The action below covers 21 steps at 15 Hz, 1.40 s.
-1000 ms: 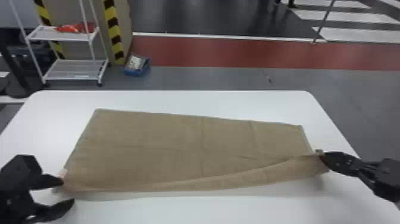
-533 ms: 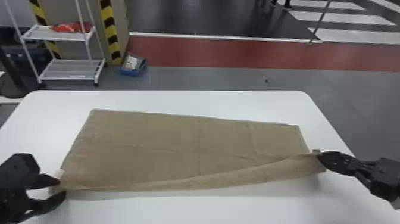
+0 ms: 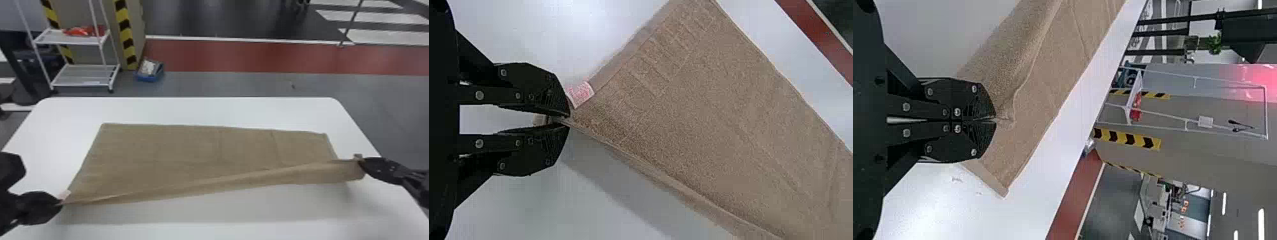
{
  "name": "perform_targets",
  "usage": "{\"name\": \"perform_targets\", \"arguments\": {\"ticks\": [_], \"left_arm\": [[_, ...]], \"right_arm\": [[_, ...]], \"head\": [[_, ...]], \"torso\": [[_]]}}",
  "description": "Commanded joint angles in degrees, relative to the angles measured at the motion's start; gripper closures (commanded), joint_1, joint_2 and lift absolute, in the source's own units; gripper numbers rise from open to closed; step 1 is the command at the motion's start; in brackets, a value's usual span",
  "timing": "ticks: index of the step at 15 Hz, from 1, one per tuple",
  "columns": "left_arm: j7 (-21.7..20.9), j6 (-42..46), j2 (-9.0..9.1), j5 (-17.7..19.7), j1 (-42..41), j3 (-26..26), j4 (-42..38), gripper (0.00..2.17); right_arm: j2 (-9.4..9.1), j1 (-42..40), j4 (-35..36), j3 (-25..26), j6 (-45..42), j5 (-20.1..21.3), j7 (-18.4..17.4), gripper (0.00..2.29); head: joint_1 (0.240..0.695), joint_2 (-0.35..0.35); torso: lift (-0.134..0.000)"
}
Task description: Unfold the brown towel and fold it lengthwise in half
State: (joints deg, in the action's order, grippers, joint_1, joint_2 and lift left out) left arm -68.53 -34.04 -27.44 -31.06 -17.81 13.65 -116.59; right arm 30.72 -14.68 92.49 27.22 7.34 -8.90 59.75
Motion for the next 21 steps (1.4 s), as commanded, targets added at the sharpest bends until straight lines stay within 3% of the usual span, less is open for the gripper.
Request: {"name": "perform_targets", "arguments": {"ticks": [1, 4, 8, 12, 15, 21], "left_arm": [[-5.7, -0.2, 0.02, 0.4, 0.0, 4.4, -3.2, 0.97], [-12.3, -1.1, -0.51, 0.5, 1.5, 6.0, -6.8, 0.96], [-12.9, -4.2, -0.77, -1.4, 10.2, 1.1, -5.7, 0.96], [-13.0, -5.5, -0.60, -4.9, 23.1, -9.1, 5.3, 0.96], [-13.4, -5.5, -0.25, -7.6, 33.3, -16.5, 16.4, 0.96], [-12.9, -3.7, -0.42, -8.0, 43.8, -20.4, 31.2, 0.96]], "right_arm": [[0.31, 0.0, -0.2, 0.8, 0.2, -0.1, 1.0, 1.33], [0.57, 2.1, -0.2, 0.7, 4.0, 0.9, 1.4, 1.33], [0.66, 8.2, -2.0, -1.9, 11.1, 3.7, 1.3, 1.33], [0.66, 16.2, -8.8, -6.9, 14.8, 8.5, 1.1, 1.33], [0.40, 19.4, -12.0, -8.2, 14.9, 9.2, 0.8, 1.33], [0.66, 25.4, -18.2, -8.0, 14.9, 9.7, 0.2, 1.33]], "head": [[0.695, -0.087], [0.695, -0.098], [0.695, -0.112], [0.695, -0.126], [0.695, -0.137], [0.695, -0.130]], "torso": [[-0.123], [-0.123], [-0.123], [-0.123], [-0.123], [-0.123]]}}
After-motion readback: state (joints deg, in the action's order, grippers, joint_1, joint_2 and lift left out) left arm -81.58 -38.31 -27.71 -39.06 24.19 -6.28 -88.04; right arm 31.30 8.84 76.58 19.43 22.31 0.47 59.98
